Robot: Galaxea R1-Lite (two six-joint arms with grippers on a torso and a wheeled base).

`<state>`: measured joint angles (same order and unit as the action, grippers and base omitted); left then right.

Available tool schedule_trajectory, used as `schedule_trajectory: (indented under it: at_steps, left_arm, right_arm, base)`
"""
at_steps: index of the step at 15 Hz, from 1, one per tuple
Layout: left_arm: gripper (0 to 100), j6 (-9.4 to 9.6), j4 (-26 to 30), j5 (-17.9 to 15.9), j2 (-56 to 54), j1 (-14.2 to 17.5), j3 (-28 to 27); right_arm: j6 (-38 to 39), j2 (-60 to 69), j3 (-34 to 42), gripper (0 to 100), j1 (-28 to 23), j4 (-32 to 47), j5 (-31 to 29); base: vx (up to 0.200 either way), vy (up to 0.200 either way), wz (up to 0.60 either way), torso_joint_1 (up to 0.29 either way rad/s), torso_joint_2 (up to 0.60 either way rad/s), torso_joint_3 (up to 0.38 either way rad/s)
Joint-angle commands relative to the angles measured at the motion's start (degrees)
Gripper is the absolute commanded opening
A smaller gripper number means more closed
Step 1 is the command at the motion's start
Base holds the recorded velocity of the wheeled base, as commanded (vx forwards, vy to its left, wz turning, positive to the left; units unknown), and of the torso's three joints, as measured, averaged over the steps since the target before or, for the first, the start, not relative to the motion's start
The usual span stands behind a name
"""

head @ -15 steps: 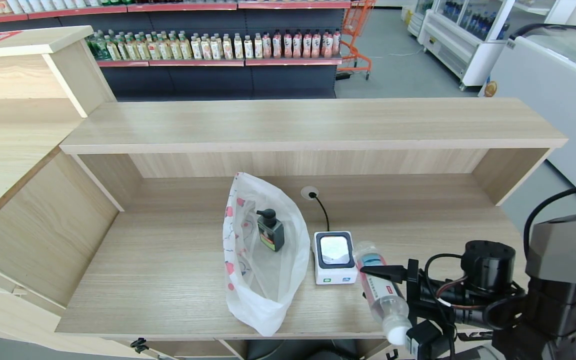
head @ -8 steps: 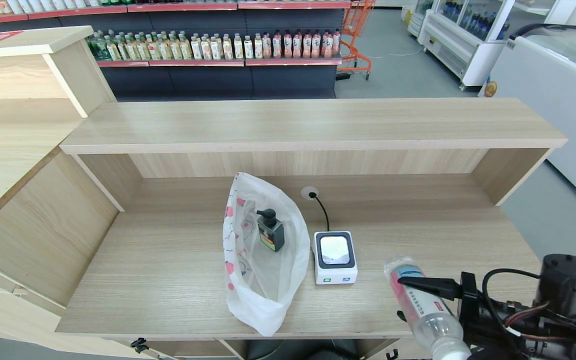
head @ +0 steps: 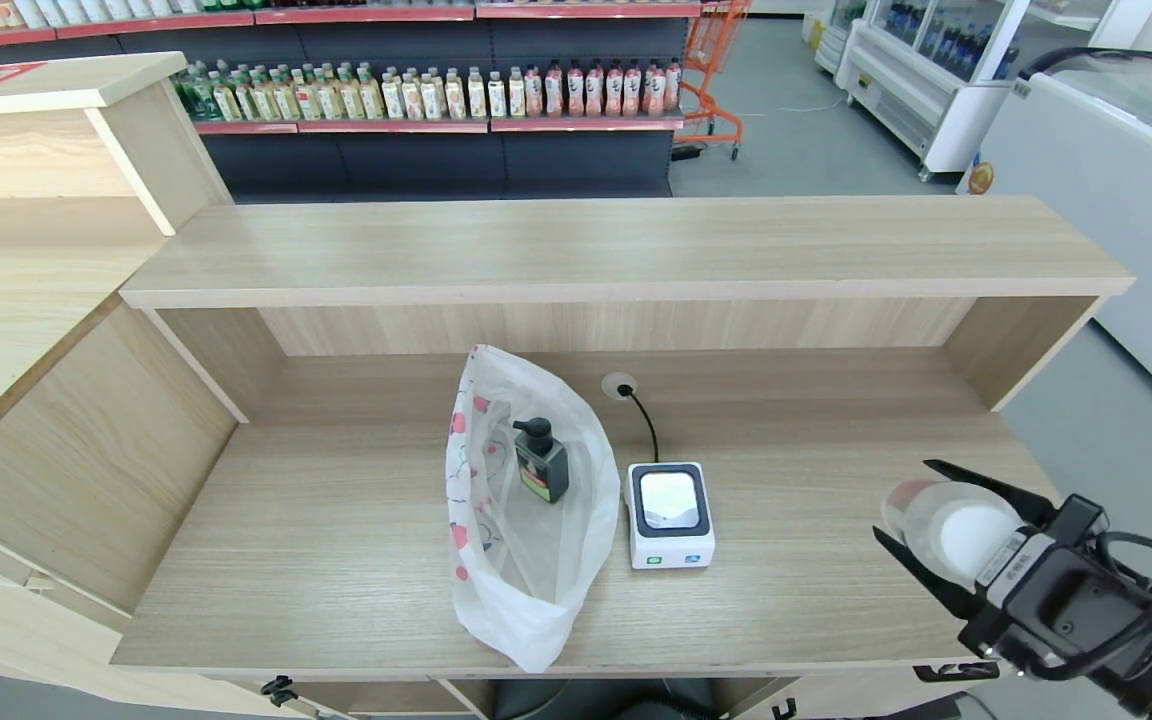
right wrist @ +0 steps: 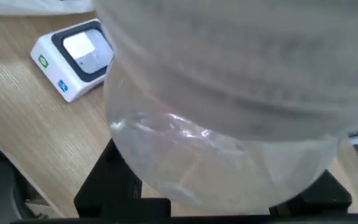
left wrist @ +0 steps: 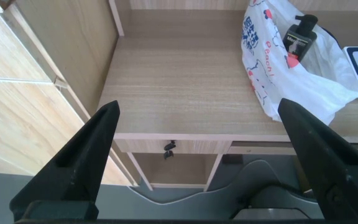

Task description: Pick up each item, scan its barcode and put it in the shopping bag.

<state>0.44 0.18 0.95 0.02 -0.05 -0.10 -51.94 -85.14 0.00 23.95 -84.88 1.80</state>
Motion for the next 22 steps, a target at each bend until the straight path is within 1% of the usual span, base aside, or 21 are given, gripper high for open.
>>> schedule_trajectory:
  at_steps: [1, 3, 4, 5, 6, 7, 8, 9, 12, 16, 22]
  left_arm:
    - [100, 0.00, 0.0, 0.0, 0.0, 0.0, 0.0]
    - [100, 0.00, 0.0, 0.0, 0.0, 0.0, 0.0]
    - [100, 0.00, 0.0, 0.0, 0.0, 0.0, 0.0]
    - [100, 0.00, 0.0, 0.0, 0.0, 0.0, 0.0]
    - [100, 0.00, 0.0, 0.0, 0.0, 0.0, 0.0]
    - [100, -0.09, 0.0, 0.0, 0.0, 0.0, 0.0]
    - [100, -0.09, 0.0, 0.0, 0.0, 0.0, 0.0]
    - [100, -0.09, 0.0, 0.0, 0.0, 0.0, 0.0]
    - [100, -0.09, 0.0, 0.0, 0.0, 0.0, 0.0]
    - [100, -0.09, 0.0, 0.0, 0.0, 0.0, 0.0]
    - [100, -0.18, 0.0, 0.0, 0.0, 0.0, 0.0]
  right_arm:
    - [12.6, 3.2, -1.8, 0, 2.5, 1.0, -1.8]
    - [25.8, 2.1, -6.2, 0, 2.8, 1.2, -2.9]
    - [30.9, 2.0, -7.3, 0, 2.8, 2.5, -4.5]
    - [35.7, 2.6, -8.6, 0, 2.9, 6.0, -5.8]
    - [36.0, 2.6, -8.7, 0, 2.9, 6.3, -5.8]
    - [43.3, 3.4, -11.0, 0, 4.4, 12.0, -5.9]
    - [44.7, 3.4, -11.5, 0, 5.2, 12.7, -6.0]
    - [47.1, 3.2, -12.7, 0, 7.2, 14.7, -6.1]
    - [50.0, 1.8, -15.1, 0, 9.9, 17.4, -6.2]
    - [52.9, -4.4, -17.8, 0, 10.1, 17.3, -6.1]
    - [55.5, -14.2, -20.7, 0, 10.6, 16.9, -5.8]
  base:
    - [0.000, 0.000, 0.00, 0.000, 0.00, 0.000]
    - [0.000, 0.000, 0.00, 0.000, 0.00, 0.000]
    - [0.000, 0.000, 0.00, 0.000, 0.00, 0.000]
    - [0.000, 0.000, 0.00, 0.000, 0.00, 0.000]
    - [0.000, 0.200, 0.00, 0.002, 0.00, 0.002]
    - [0.000, 0.200, 0.00, 0.007, 0.00, 0.002]
    - [0.000, 0.200, 0.00, -0.007, -0.01, 0.002]
    - [0.000, 0.200, 0.00, -0.002, 0.00, 0.012]
    - [0.000, 0.200, 0.00, 0.023, 0.01, 0.001]
    - [0.000, 0.200, 0.00, -0.006, 0.00, 0.005]
    - [0.000, 0.000, 0.00, 0.000, 0.00, 0.000]
